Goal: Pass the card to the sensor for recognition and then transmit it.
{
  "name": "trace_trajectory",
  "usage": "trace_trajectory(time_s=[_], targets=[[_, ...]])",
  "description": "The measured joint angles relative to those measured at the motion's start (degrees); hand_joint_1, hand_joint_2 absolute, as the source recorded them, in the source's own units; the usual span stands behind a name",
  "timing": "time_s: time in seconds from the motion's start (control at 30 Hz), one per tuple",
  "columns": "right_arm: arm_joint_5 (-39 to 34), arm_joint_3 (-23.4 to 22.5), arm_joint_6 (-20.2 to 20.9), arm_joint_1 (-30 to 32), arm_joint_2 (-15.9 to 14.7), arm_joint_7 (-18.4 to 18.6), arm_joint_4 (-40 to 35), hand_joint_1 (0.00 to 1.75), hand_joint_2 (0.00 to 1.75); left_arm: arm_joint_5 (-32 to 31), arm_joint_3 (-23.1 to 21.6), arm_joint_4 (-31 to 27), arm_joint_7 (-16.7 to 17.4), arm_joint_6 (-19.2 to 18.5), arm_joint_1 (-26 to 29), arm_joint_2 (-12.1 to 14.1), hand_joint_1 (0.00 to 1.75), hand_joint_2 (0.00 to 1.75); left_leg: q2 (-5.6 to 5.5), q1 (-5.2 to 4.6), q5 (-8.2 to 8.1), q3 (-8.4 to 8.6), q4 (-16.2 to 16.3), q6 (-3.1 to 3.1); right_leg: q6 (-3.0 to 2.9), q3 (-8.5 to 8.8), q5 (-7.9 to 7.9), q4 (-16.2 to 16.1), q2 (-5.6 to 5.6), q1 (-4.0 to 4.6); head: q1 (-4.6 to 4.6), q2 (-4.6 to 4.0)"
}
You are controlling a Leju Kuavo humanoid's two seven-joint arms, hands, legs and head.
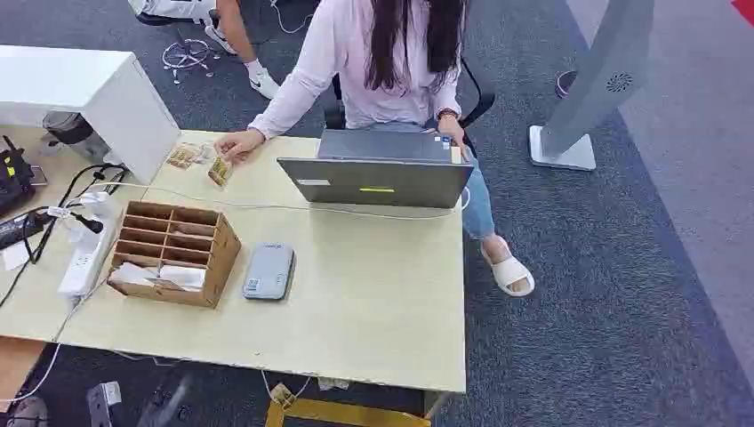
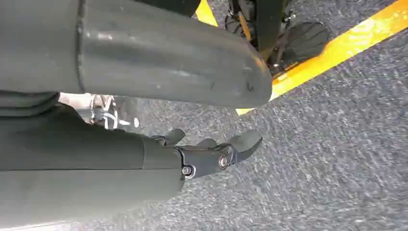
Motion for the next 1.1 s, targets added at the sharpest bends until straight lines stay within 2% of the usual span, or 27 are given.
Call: trace_trajectory(time_s=[0.4,0.6,0.83,0.9,0.97,1.1], targets=[[-4.35,3.76,-1.57,-0.99,0.0,3.78,1.75,0.0,0.0,13.97,6.95,-18.55,1.25,-0.28,1.74,-4.17,0.0,1.75,0.0,0.0,0.0,-0.01,0.0,0.0,0.0,0.01,0.0,0.0,-0.01,0.0,0.02,0.0],[-6.23,5.66,-2.64,-1.58,0.0,6.71,2.51,0.0,0.0,21.9,12.64,-23.67,4.92,3.19,2.72,-7.91,0.0,1.75,-0.01,-0.02,-0.02,-0.02,0.0,0.02,0.0,0.01,0.0,0.0,-0.01,0.0,0.0,0.0],[-8.08,7.86,-3.78,-2.19,-0.02,10.12,3.3,0.0,0.0,29.48,20.1,-28.29,9.94,8.22,3.28,-13.57,0.0,1.75,-0.01,-0.06,-0.02,-0.01,0.0,0.03,0.01,0.0,0.0,-0.01,-0.01,-0.01,0.0,0.0],[-8.37,8.28,-3.98,-2.28,-0.02,10.67,3.48,0.0,0.0,29.19,21.33,-29.28,9.0,7.38,3.39,-14.29,0.0,1.75,0.0,-0.04,-0.02,-0.01,0.0,0.03,0.01,0.0,0.0,-0.01,0.0,-0.01,0.0,0.0],[-8.48,8.61,-3.96,-2.33,-0.15,10.64,3.67,0.0,0.0,26.54,21.83,-30.61,4.93,3.45,3.68,-14.36,0.0,1.75,-0.01,-0.04,-0.02,0.0,0.0,0.03,0.0,0.0,0.0,0.0,-0.01,-0.01,0.0,0.0],[-8.11,9.62,-3.61,-2.46,-0.37,9.27,3.98,0.0,0.0,20.4,22.14,-34.66,-1.58,-4.07,3.73,-12.61,0.0,1.75,0.0,0.02,0.0,0.02,0.0,0.0,0.0,-0.01,-0.01,0.0,0.0,0.01,0.0,0.0]])
